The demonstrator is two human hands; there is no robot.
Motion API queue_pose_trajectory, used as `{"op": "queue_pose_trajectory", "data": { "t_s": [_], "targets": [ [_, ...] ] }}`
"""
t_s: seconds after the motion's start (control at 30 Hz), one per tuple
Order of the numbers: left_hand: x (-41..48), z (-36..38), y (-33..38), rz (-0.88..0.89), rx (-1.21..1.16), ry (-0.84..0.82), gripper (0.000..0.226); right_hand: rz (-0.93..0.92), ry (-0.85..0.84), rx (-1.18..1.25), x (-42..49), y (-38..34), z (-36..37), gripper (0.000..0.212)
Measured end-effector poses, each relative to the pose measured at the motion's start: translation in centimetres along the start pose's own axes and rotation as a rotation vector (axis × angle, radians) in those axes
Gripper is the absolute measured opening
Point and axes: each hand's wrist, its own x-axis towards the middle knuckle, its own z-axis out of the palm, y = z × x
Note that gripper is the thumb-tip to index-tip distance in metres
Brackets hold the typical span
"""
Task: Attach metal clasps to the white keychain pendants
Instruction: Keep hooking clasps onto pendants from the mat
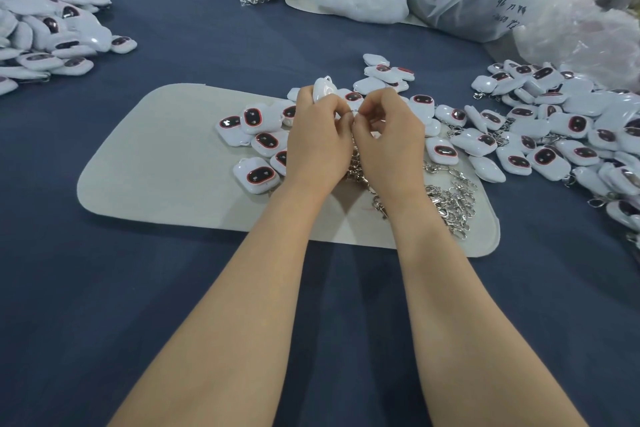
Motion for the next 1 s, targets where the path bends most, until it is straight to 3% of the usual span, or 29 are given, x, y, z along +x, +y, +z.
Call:
{"op": "queue_pose_trajectory", "data": {
  "t_s": [0.4, 0.8, 1.0],
  "targets": [
    [0.00, -0.06, 0.13, 0.075, -0.048, 0.046, 0.010, 0.149, -0.013, 0.222, 0.19, 0.01, 0.07, 0.016],
    [0.02, -0.20, 0.20, 0.098, -0.047, 0.036, 0.010, 0.090, -0.005, 0.145, 0.17, -0.05, -0.14, 0.010],
    [-0.06, -0.08, 0.33, 0.090, -0.094, 0.029, 0.008, 0.145, 0.036, 0.197, 0.24, 0.16, -0.14, 0.017]
  ]
}}
